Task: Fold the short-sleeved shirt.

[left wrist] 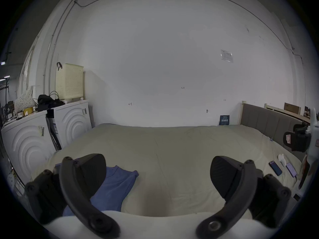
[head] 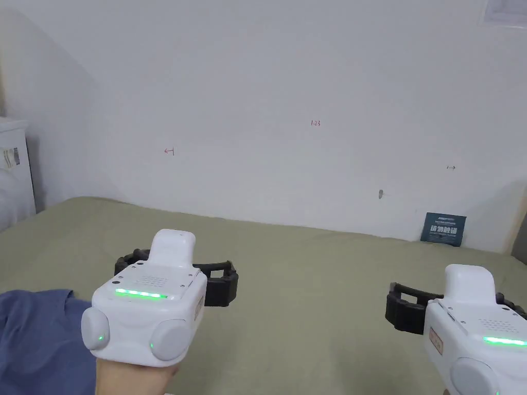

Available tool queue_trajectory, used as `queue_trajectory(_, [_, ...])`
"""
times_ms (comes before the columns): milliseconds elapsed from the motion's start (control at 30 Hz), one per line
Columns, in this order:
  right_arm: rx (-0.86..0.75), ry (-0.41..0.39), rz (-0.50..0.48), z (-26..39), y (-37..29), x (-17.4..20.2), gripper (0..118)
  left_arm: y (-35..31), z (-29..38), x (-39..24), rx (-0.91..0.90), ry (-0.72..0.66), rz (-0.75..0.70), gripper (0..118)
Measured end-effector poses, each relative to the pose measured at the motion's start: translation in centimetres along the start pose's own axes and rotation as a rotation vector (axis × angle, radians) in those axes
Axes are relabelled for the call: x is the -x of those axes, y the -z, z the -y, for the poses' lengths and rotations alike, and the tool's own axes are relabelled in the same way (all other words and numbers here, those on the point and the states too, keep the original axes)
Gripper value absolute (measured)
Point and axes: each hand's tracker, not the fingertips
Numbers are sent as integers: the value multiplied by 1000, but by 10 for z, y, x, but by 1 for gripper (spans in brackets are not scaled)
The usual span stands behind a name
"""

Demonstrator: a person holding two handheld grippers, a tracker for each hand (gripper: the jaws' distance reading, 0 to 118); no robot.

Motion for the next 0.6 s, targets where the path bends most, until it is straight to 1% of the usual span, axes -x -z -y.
queue_trajectory(33, [10, 0, -9, 0, -1, -1, 112, -1, 0, -1, 9, 17, 3, 108])
queue_trajectory(67, [8, 0, -15, 2, -3, -2, 86, -4, 2, -5, -16, 27, -4, 79])
queue_trajectory(100, [9, -4, -7, 5, -2, 0, 37, -5, 5, -8, -47, 51, -31, 27])
queue_trajectory(133, [31, -33, 31, 9, 0, 0, 2, -6, 8, -10, -48, 67, -71, 0])
queue_trajectory(167, [16, -38, 87, 12, -2, 1, 2, -8, 10, -10, -87, 50, -83, 0])
queue_trajectory(233, [39, -1, -11, 17, -3, -2, 2, -13, 8, -7, -44, 18, -44, 0])
queue_trajectory(300, [48, -25, 17, 21, -7, 2, 2, -10, 11, -3, -33, 8, -53, 0])
queue_trajectory(367, [34, -18, -4, 21, -11, 7, 2, -15, 11, 3, -34, -1, -63, 0])
queue_trajectory(467, [10, -30, -62, 7, -17, 33, 2, -24, 12, 28, -30, 1, -98, 0])
queue_trajectory(500, [-4, -49, -99, 2, -18, 47, 2, -31, 11, 37, -33, 0, -127, 0])
queue_trajectory(600, [-55, -71, -216, -12, -23, 91, 2, -57, 7, 74, -48, 1, -226, 0])
